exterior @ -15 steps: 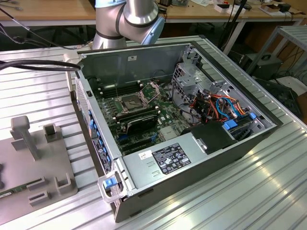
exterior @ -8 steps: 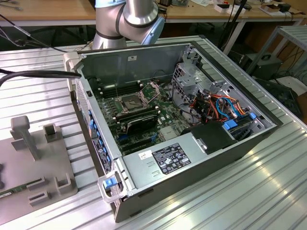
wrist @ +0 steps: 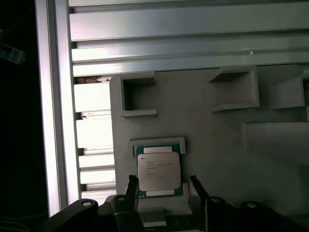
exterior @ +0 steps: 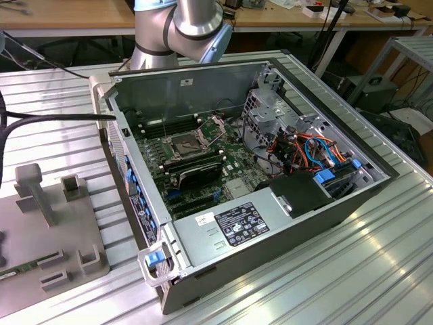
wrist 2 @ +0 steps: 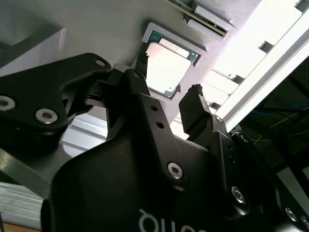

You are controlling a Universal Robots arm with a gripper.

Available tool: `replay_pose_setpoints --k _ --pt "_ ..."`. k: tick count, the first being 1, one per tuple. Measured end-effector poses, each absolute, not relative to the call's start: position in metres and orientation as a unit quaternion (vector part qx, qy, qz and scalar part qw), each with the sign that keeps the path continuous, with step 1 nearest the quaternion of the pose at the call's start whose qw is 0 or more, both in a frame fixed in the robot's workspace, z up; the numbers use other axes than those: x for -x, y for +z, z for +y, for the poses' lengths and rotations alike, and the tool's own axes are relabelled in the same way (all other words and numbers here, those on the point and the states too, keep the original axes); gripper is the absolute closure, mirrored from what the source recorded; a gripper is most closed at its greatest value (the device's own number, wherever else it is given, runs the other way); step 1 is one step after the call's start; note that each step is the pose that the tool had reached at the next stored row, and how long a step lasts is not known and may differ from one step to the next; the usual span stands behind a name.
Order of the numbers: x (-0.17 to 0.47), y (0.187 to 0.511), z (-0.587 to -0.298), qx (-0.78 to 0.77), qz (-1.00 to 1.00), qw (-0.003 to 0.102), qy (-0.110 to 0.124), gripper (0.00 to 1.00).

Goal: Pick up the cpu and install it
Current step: 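Pick up the cpu and move it towards the insertion slot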

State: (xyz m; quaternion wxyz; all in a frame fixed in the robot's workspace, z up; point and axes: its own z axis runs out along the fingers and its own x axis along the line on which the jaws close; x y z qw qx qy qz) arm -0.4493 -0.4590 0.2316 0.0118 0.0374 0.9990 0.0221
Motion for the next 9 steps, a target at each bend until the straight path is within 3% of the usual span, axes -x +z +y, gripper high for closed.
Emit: replay_pose_setpoints --k 9 --pt "0.4492 0.2295 -0.459 -0.037 0.999 0.012 0.022 0.46"
